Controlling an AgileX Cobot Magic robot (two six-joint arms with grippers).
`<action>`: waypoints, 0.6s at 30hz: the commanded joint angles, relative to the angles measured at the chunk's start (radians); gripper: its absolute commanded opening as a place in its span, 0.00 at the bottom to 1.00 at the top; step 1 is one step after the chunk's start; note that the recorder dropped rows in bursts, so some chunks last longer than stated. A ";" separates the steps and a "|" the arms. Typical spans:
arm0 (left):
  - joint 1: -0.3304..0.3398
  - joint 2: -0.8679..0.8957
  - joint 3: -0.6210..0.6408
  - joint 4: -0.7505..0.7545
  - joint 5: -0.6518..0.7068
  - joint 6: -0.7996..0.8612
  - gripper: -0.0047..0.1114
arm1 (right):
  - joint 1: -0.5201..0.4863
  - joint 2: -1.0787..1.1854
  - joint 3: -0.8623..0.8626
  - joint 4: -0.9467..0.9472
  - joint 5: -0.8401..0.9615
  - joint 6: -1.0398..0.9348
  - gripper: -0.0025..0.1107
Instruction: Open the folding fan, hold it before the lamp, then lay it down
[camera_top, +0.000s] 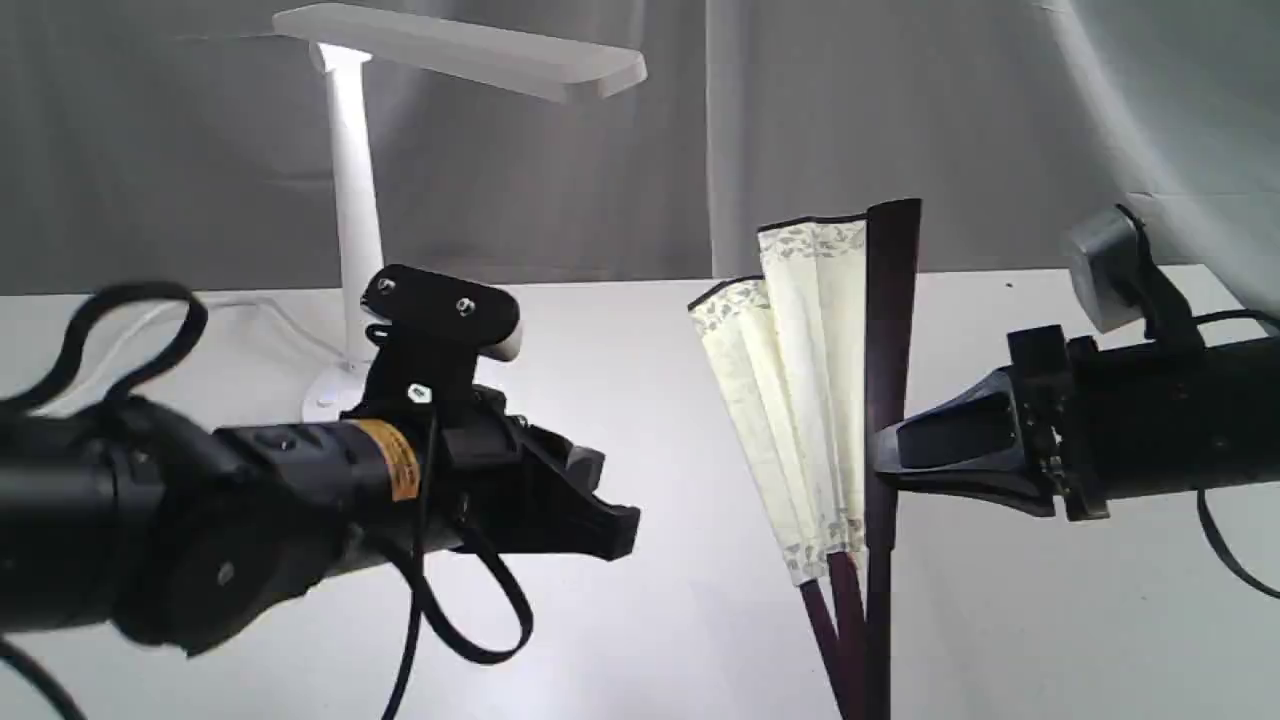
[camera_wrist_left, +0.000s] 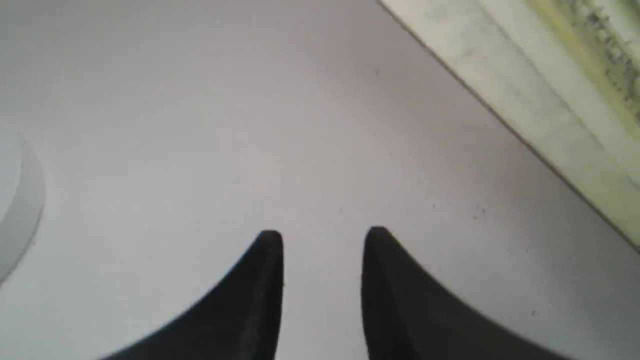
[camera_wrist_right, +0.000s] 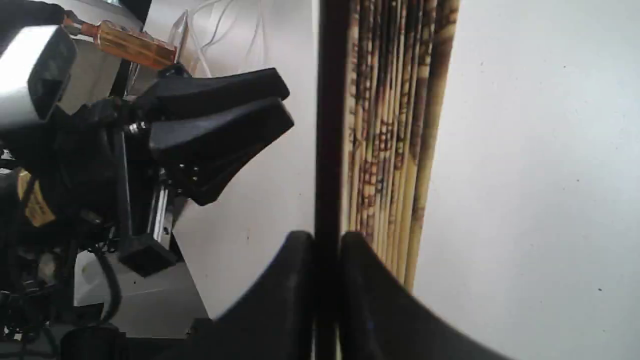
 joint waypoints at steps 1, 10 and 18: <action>0.003 -0.001 0.095 0.000 -0.308 -0.017 0.19 | -0.009 -0.015 0.003 0.016 0.018 -0.001 0.02; 0.003 0.008 0.221 0.000 -0.673 -0.279 0.18 | -0.007 -0.015 0.003 0.037 0.018 -0.001 0.02; 0.003 0.109 0.223 0.120 -0.726 -0.719 0.44 | -0.007 -0.015 0.003 0.029 0.018 -0.001 0.02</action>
